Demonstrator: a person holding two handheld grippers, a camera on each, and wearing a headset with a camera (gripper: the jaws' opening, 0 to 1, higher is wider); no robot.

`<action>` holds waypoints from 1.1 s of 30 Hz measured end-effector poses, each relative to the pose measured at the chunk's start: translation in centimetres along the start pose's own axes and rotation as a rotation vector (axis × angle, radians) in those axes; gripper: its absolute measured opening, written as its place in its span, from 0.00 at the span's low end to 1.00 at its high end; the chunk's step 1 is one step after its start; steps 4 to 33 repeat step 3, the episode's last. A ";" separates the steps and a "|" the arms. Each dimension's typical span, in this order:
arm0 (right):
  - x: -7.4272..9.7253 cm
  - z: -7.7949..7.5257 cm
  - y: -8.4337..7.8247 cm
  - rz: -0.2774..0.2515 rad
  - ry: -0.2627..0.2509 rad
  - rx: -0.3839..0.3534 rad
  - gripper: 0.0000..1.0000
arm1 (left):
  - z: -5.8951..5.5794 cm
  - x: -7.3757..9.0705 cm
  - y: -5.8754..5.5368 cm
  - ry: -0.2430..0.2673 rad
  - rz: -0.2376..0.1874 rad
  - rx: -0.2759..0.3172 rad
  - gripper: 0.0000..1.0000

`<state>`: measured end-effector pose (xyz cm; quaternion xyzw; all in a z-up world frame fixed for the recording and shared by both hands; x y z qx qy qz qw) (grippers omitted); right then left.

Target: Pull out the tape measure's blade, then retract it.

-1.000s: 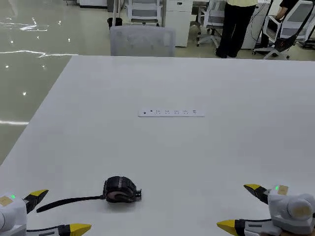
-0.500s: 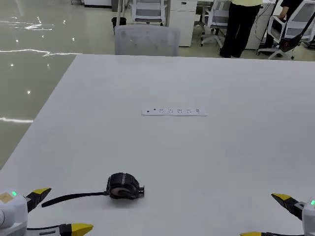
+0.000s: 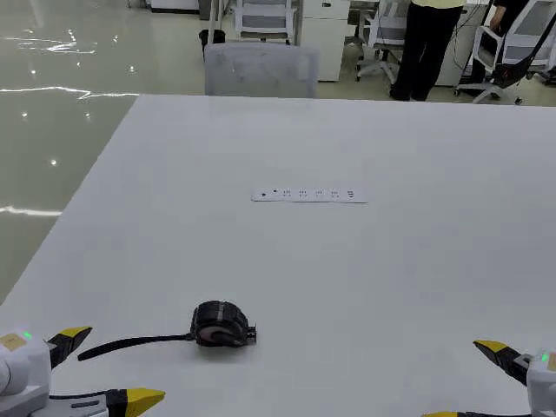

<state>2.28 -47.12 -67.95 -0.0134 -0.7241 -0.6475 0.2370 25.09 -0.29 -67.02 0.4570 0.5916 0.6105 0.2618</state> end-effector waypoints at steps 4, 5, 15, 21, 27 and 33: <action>0.0 0.3 0.0 0.013 0.018 0.031 0.93 | -0.2 -0.4 -0.1 -0.003 0.003 -0.010 1.00; 0.0 0.3 0.0 0.013 0.018 0.031 0.93 | -0.2 -0.4 -0.1 -0.003 0.003 -0.010 1.00; 0.0 0.3 0.0 0.013 0.018 0.031 0.93 | -0.2 -0.4 -0.1 -0.003 0.003 -0.010 1.00; 0.0 0.3 0.0 0.013 0.018 0.031 0.93 | -0.2 -0.4 -0.1 -0.003 0.003 -0.010 1.00; 0.0 0.3 0.0 0.013 0.018 0.031 0.93 | -0.2 -0.4 -0.1 -0.003 0.003 -0.010 1.00; 0.0 0.3 0.0 0.013 0.018 0.031 0.93 | -0.2 -0.4 -0.1 -0.003 0.003 -0.010 1.00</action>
Point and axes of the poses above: the centre of the closed fingertips' face, and the gripper's own axes: x roughly backward along the fingers, z roughly to its left, y roughly out of its top, the point moved 9 cm from there along x, roughly backward along the fingers, and after that the axes turned 15 degrees about -z, right-handed, at the moved point
